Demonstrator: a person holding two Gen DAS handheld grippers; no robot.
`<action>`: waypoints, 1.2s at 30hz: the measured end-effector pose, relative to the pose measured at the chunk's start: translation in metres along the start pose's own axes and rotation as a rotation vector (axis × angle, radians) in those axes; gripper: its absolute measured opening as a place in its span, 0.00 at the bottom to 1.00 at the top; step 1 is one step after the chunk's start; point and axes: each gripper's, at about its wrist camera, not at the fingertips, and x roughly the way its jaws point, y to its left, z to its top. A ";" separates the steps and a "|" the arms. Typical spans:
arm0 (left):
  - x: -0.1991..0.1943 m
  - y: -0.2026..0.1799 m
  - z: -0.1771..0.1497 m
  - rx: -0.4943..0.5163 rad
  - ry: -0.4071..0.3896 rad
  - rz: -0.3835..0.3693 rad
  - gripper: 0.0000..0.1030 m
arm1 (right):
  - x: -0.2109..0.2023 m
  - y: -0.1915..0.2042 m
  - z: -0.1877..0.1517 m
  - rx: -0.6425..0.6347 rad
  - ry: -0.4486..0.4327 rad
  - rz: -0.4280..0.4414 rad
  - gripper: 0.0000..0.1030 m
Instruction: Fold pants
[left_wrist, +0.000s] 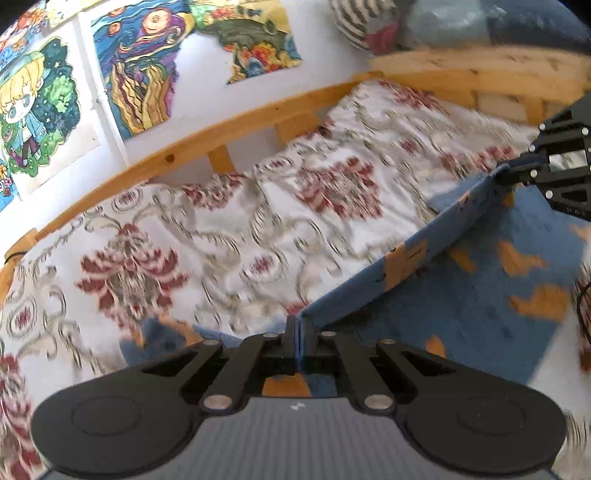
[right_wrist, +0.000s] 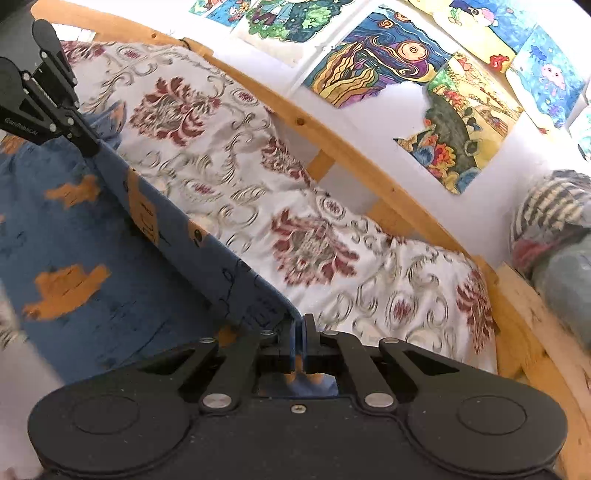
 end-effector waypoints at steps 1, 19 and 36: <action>-0.004 -0.007 -0.008 0.006 0.007 -0.002 0.00 | -0.006 0.006 -0.004 0.013 0.005 -0.007 0.02; -0.018 -0.063 -0.073 0.143 0.105 -0.073 0.00 | -0.025 0.048 -0.050 0.157 0.141 0.012 0.02; -0.016 -0.067 -0.076 0.183 0.139 -0.101 0.00 | -0.028 0.044 -0.061 0.219 0.137 0.016 0.18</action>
